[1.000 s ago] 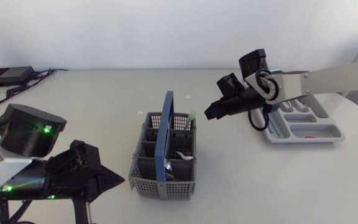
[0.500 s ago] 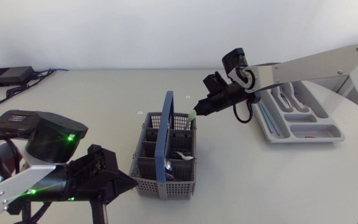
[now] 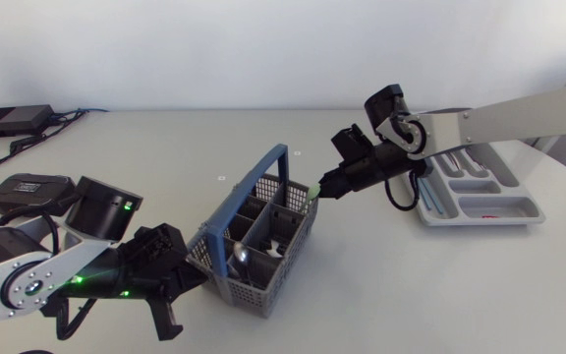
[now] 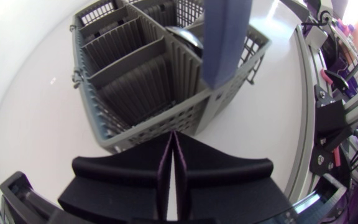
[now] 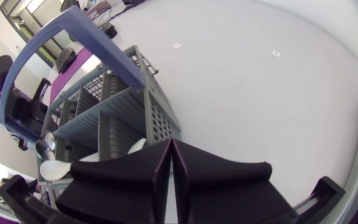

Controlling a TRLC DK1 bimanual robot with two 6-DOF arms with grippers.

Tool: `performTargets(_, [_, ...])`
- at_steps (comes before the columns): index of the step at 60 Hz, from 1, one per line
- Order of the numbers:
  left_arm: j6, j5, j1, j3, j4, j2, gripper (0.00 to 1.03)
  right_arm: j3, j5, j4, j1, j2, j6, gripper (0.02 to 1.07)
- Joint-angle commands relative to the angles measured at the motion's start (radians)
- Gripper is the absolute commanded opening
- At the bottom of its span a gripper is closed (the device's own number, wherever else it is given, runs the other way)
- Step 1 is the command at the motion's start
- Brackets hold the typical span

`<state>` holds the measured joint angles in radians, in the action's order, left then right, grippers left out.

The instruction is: Unload the cutlery basket into the drawer organizer.

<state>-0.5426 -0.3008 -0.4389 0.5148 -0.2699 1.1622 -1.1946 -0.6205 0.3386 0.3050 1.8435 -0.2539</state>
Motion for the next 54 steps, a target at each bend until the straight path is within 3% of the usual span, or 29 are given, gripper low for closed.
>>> performTargets(1, [-0.022,-0.001,0.026,0.017,0.057,0.017,0.04,0.070,-0.031,0.022,0.016,-0.052,-0.018,0.11])
performTargets(25, [-0.030,-0.009,0.108,0.077,0.155,0.116,0.04,0.280,-0.028,0.008,0.017,-0.260,-0.019,0.11])
performTargets(45, [-0.030,-0.011,0.111,0.214,0.167,0.246,0.04,0.411,-0.010,0.008,0.000,-0.412,-0.007,0.11])
performTargets(54, [-0.033,-0.011,0.112,0.269,0.179,0.318,0.04,0.474,0.062,-0.019,0.017,-0.491,0.021,0.11])
